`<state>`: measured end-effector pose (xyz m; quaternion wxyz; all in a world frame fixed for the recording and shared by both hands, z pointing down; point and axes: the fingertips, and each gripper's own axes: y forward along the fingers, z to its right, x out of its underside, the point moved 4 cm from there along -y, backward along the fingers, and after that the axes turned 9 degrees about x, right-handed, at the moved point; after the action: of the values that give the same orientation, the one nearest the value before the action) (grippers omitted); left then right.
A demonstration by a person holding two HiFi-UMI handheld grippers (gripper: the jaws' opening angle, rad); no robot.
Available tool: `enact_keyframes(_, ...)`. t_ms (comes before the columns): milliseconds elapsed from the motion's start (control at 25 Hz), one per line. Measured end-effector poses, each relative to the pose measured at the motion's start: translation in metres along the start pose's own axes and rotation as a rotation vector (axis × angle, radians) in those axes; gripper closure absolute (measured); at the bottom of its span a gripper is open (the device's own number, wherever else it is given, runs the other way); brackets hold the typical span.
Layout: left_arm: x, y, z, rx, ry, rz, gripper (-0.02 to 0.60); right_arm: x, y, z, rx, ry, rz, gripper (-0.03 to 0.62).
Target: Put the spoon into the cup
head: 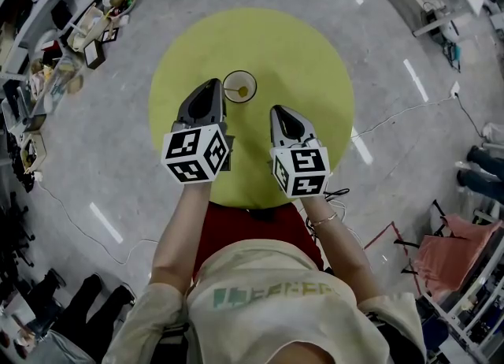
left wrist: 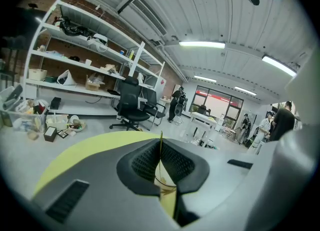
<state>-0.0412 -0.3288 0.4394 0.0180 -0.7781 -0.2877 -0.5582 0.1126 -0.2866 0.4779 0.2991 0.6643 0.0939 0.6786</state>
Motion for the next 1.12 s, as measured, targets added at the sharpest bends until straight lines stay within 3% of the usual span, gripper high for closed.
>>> enact_keyframes(1120,0.022,0.005,-0.016,0.006,-0.055,-0.032,0.555,0.016,0.001,-0.004,-0.007,-0.009,-0.034,0.557)
